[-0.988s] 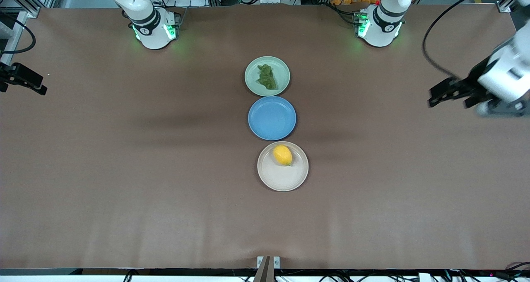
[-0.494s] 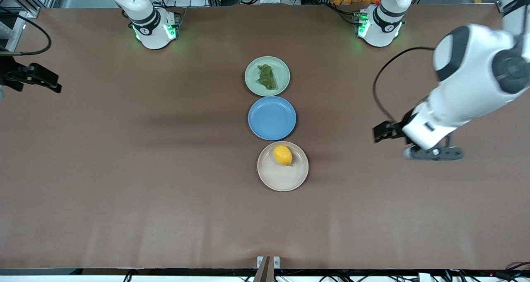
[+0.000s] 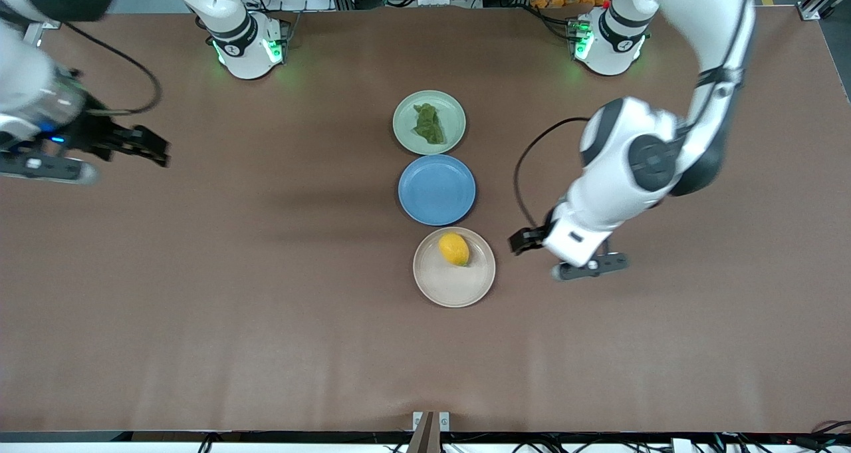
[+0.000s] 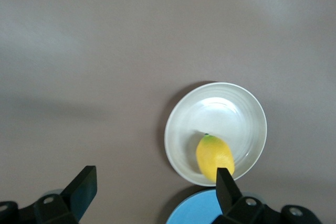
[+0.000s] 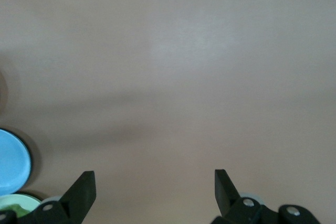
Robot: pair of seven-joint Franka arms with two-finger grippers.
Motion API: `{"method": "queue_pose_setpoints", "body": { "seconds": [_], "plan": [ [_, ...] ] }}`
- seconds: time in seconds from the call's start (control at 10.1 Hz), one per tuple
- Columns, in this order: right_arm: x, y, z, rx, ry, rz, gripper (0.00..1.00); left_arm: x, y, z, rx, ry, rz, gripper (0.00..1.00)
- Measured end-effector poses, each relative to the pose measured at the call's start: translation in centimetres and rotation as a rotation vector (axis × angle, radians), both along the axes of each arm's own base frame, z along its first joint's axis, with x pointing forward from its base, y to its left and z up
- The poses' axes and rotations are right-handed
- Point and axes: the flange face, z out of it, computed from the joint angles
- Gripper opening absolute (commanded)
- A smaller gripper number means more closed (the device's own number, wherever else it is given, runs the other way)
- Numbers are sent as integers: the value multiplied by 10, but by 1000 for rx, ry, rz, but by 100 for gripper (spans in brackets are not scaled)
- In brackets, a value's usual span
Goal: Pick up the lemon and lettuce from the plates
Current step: 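Lower the left gripper onto the lemon while the right gripper nears the lettuce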
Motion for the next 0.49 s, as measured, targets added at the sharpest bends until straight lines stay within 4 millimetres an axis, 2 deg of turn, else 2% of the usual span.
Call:
{"method": "queue_pose_setpoints", "body": {
  "seconds": [0.2,0.49],
  "plan": [
    [-7,57,-40,9,-30,-49,100,-9,-32,-42,0,21,18,100],
    [-24,123,-95,27,-34,-98,100,-18,-68,-86,-29,-7,77,100]
  ]
}}
